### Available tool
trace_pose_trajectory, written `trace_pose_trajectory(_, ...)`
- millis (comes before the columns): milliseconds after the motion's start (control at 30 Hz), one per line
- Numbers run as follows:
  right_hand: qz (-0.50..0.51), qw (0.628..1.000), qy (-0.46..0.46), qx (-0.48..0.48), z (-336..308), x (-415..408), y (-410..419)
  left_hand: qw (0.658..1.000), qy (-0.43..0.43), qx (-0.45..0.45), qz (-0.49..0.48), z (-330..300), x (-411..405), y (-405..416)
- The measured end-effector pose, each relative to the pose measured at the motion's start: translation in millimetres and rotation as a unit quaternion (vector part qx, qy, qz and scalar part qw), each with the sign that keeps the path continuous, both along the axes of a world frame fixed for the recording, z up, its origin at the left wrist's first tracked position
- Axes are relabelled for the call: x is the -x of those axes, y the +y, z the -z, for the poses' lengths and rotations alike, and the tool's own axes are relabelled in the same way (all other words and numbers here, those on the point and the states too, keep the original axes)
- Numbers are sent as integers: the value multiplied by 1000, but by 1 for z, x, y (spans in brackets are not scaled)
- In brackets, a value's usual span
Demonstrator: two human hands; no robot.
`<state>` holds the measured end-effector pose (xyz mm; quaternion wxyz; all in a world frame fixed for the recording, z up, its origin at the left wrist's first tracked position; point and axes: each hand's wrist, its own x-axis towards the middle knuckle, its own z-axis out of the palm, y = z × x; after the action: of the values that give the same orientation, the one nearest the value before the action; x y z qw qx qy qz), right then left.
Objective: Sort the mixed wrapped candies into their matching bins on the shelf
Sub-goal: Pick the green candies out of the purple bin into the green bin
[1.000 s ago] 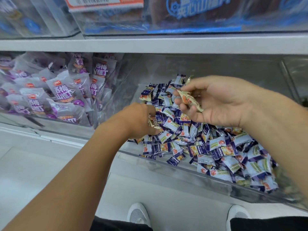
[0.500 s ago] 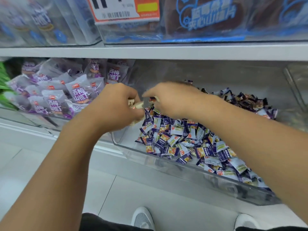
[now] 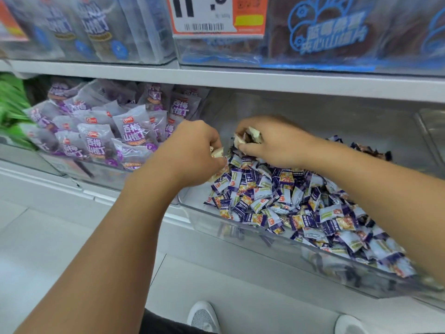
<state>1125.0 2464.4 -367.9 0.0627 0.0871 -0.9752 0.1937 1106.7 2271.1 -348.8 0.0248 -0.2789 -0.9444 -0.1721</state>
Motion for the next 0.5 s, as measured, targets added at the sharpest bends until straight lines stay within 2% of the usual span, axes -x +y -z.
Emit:
trace_pose_trajectory(67, 32, 990, -48, 131, -5, -27, 6, 1000, -10, -1, 11, 0, -2, 1)
trace_pose_trajectory(133, 71, 966, -109, 225, -8, -56, 13, 998, -57, -28, 30, -1, -7, 5)
trace_pose_trajectory(200, 103, 951, -142, 255, -11, -83, 22, 986, -138, -77, 50, -3, -17, 12)
trace_pose_trajectory(300, 139, 937, -138, 291, -29, -120, 36, 952, -250, -164, 72, -6, -35, 29)
trace_pose_trajectory(433, 192, 907, -87, 364, -49, -173, 65, 907, -318, -246, 126, -13, -65, 71)
trace_pose_trajectory(500, 228, 890, -90, 384, -50, -198, 82, 887, -339, -278, 147, -16, -81, 97)
